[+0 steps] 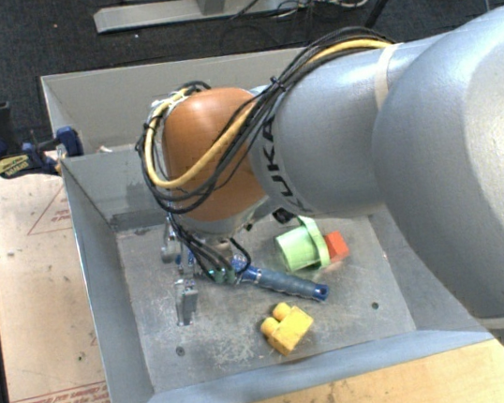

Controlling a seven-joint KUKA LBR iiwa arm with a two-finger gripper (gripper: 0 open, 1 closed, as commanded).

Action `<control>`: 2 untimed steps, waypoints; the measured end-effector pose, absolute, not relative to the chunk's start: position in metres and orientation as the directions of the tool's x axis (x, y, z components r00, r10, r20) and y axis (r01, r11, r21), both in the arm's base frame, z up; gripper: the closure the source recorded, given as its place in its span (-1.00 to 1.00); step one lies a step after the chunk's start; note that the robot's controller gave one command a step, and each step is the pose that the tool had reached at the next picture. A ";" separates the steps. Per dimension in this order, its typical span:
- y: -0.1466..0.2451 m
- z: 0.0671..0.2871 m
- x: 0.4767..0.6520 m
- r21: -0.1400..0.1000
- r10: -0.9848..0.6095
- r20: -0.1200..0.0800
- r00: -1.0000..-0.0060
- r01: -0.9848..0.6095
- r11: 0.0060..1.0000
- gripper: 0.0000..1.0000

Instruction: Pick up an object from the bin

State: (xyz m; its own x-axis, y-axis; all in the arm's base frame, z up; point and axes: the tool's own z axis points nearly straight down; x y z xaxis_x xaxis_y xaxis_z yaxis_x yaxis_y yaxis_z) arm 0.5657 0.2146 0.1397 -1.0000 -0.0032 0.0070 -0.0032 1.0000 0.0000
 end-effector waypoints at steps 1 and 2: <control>0.129 0.107 0.568 -0.003 0.125 0.003 -0.992 0.125 0.992 -1.00; 0.032 0.076 0.553 0.009 -0.035 -0.016 -0.999 -0.035 0.999 -1.00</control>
Offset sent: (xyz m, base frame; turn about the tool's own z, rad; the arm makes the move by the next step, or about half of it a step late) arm 0.0021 -0.0815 -0.0310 0.1214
